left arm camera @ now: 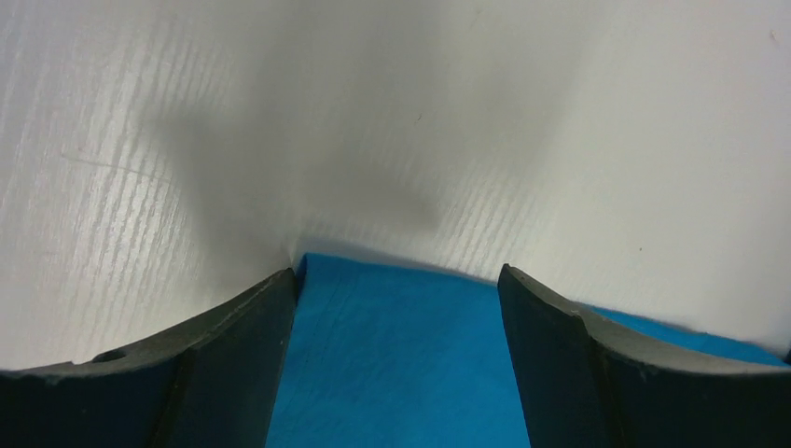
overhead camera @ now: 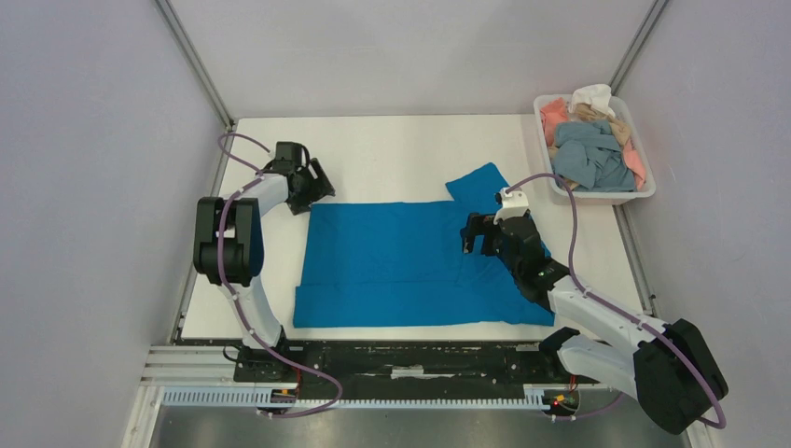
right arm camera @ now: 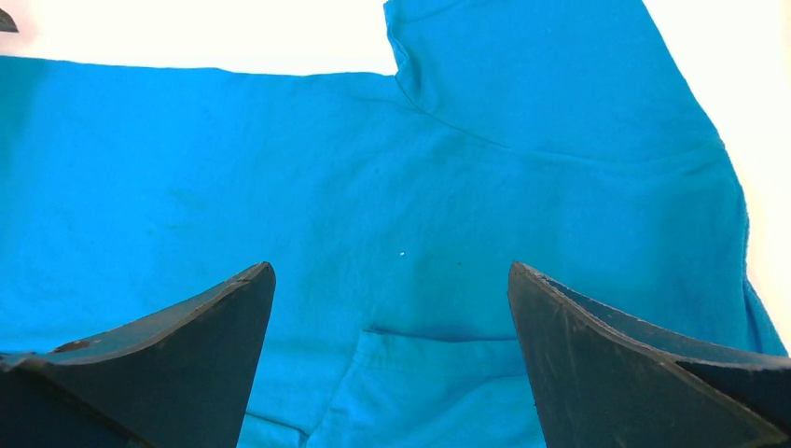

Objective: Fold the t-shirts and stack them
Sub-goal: Grab the side of the flattened tshirt furthest away from the robot with both arms

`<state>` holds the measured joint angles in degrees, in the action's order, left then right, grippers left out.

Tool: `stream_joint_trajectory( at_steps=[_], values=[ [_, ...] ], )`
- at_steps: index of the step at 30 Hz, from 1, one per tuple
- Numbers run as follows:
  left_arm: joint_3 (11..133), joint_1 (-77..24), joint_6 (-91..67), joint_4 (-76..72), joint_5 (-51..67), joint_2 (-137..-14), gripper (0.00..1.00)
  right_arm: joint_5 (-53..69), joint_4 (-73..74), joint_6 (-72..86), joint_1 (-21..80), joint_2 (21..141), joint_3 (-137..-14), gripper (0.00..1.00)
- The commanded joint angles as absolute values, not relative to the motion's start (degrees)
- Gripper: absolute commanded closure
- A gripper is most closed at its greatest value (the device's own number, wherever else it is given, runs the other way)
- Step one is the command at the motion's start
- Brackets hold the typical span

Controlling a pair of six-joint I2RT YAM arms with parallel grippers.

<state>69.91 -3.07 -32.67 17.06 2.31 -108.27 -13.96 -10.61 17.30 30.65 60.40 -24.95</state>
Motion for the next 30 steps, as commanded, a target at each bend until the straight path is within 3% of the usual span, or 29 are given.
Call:
stream_joint_trajectory(
  at_steps=[1, 6, 16, 23, 30],
  values=[
    [70.50, -3.11, -28.98, 18.54, 7.57, -110.43, 0.14, -14.22, -12.88, 16.35, 30.76, 58.81, -24.98, 0.02],
    [69.97, -3.17, -28.68, 19.08, 10.68, -111.25, 0.19, -14.81, -12.91, 16.30, 30.75, 58.80, -24.87, 0.02],
    [70.81, -5.11, -27.12, 23.61, 4.99, -111.27, 0.50, -16.19, -12.83, 15.80, 30.74, 59.83, -24.92, 0.02],
    [72.79, -8.11, -25.91, 31.79, -6.65, -111.89, 0.52, -17.32, -12.47, 15.65, 30.73, 60.42, -25.06, 0.02],
    [75.34, -9.23, -26.71, 36.14, -8.96, -115.93, 0.66, -18.17, -12.40, 15.23, 30.65, 60.40, -25.04, 0.02]
  ],
)
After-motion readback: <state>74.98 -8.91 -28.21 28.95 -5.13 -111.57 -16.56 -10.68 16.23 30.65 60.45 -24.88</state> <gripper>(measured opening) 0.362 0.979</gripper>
